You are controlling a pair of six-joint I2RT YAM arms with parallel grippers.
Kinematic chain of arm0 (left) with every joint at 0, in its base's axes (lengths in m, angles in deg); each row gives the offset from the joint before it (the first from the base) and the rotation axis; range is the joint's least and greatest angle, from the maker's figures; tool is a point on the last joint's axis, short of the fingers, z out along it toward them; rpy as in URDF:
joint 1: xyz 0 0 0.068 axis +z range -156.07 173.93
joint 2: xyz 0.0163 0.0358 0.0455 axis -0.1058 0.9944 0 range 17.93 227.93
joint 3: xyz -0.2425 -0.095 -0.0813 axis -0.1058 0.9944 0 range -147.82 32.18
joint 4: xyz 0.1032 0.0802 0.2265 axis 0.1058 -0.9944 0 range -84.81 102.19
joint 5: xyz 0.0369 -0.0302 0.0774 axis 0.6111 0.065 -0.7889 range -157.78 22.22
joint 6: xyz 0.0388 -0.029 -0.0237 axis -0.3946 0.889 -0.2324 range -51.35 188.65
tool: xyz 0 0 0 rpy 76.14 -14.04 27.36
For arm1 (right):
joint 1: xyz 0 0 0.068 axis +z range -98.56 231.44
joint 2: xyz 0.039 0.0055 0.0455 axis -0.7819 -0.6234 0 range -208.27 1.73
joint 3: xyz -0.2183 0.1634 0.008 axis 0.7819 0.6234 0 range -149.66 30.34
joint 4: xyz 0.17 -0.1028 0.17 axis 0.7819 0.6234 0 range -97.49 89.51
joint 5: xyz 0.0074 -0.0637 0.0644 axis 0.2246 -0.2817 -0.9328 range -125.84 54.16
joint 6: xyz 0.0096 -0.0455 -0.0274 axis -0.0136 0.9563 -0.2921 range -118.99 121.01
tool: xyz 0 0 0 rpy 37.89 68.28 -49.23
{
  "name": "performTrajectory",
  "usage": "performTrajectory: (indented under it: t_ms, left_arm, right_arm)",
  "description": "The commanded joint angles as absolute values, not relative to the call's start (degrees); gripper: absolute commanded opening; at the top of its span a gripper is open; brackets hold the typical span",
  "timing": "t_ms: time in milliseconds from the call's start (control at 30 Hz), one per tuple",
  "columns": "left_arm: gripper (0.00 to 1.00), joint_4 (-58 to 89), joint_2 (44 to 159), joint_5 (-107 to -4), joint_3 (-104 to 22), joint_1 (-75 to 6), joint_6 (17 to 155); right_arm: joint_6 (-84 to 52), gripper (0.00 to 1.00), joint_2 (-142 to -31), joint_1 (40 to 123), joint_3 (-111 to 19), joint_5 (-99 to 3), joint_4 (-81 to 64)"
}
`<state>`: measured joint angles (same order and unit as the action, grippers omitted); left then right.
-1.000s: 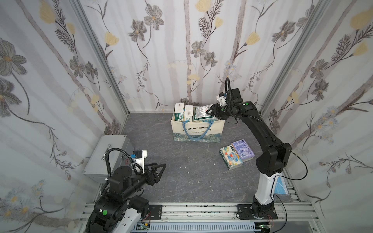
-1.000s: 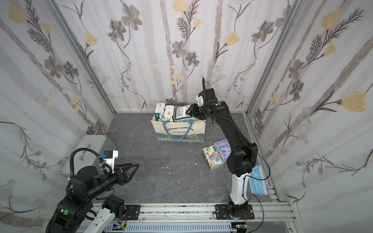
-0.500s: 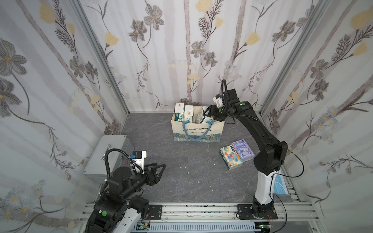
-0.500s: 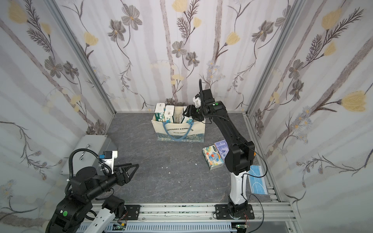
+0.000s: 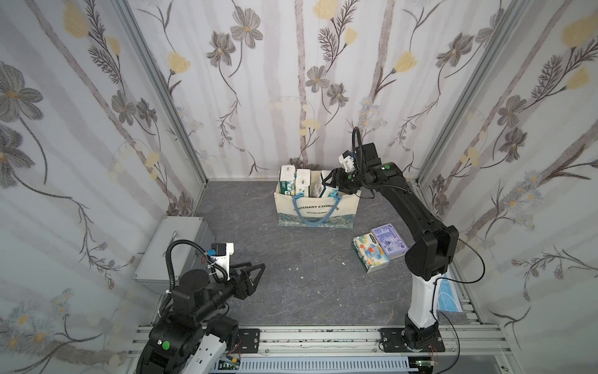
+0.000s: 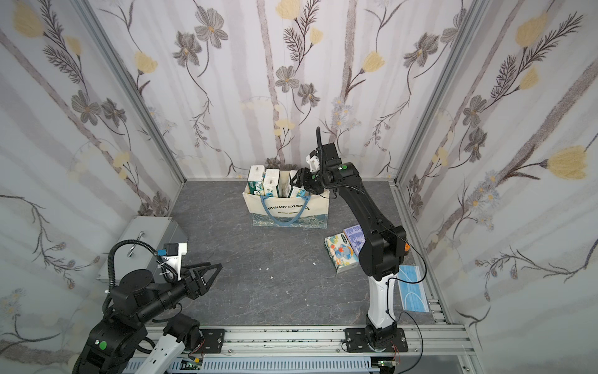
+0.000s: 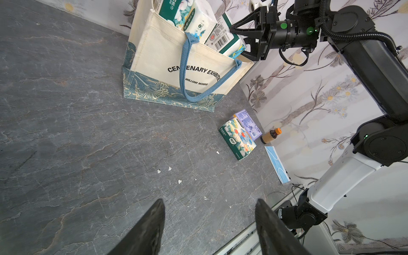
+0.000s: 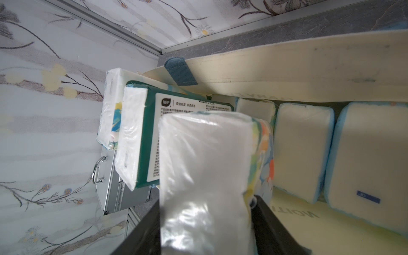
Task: Put tissues into the canvas bag
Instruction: Place the pack of facial tissues in the canvas bag.
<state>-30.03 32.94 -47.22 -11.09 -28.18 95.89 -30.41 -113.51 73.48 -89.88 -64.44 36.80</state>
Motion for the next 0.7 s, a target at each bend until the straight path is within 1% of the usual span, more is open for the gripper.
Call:
performTrajectory:
  t_ms: [0, 233, 533, 600, 667]
  left_arm:
    - [0.66, -28.59, 32.87, -47.77, -11.01, -28.16, 96.19]
    - [0.66, -28.68, 32.78, -47.88, -10.98, -28.16, 96.21]
    - [0.66, -28.68, 32.67, -47.92, -10.99, -28.16, 96.30]
    - [0.66, -28.68, 32.67, -47.87, -10.98, -28.13, 96.28]
    - [0.66, -28.68, 32.62, -47.83, -11.05, -28.18, 96.27]
  right_arm:
    - [-32.94, 0.60, -113.56, 73.75, -90.27, -67.40, 33.05]
    - [-38.34, 0.59, -114.45, 73.91, -90.27, -68.97, 28.01]
    - [-38.79, 0.59, -117.01, 75.98, -91.45, -67.88, 27.82]
    - [-38.81, 0.61, -118.02, 76.60, -92.22, -68.14, 27.95]
    - [-39.12, 0.65, -118.75, 77.12, -92.78, -68.36, 27.72]
